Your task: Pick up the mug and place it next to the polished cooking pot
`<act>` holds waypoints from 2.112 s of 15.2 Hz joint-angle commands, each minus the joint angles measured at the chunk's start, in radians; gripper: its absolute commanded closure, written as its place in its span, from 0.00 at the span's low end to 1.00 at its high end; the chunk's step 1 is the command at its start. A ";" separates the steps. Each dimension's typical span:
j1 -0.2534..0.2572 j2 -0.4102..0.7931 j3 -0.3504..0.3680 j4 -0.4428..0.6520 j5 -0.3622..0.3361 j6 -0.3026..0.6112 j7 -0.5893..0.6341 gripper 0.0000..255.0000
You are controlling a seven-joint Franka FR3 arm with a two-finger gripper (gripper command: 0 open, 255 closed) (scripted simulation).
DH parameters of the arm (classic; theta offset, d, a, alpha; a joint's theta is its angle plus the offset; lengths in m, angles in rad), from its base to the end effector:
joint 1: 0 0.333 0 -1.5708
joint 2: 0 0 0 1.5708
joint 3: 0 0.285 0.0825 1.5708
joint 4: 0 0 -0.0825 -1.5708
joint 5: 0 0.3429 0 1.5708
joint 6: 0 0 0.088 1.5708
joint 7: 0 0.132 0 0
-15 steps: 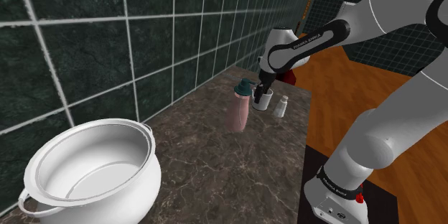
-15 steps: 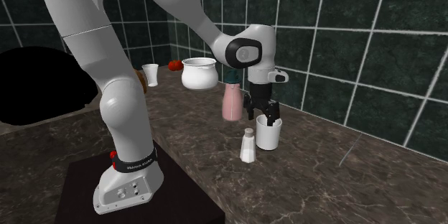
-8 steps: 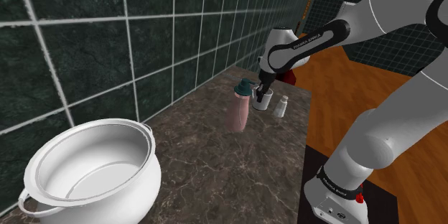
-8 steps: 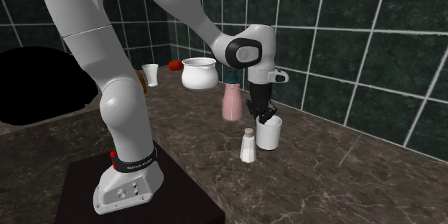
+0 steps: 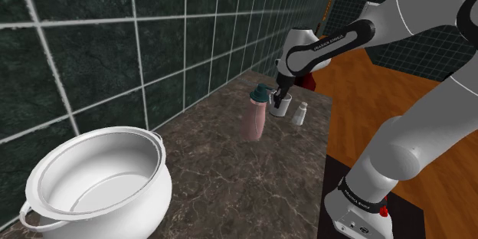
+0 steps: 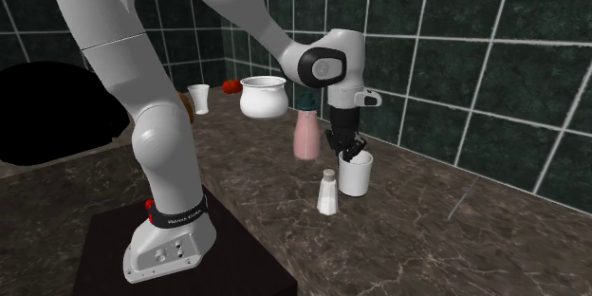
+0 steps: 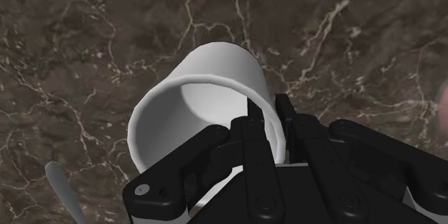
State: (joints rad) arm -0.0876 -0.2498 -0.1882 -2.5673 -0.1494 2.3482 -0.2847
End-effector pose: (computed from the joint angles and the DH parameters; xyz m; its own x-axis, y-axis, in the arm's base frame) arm 0.3934 -0.1136 0.3263 0.9931 0.1173 0.0068 0.1166 -0.9909 0.0676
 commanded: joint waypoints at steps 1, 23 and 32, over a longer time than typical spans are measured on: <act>0.000 -0.018 0.001 0.010 0.000 -0.028 -0.001 1.00; 0.004 -0.154 0.023 0.201 0.011 -0.354 -0.015 1.00; 0.006 -0.173 0.030 0.306 0.017 -0.478 -0.022 1.00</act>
State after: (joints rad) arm -0.0810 -0.4204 -0.1580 -2.2709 -0.1322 1.8823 -0.3050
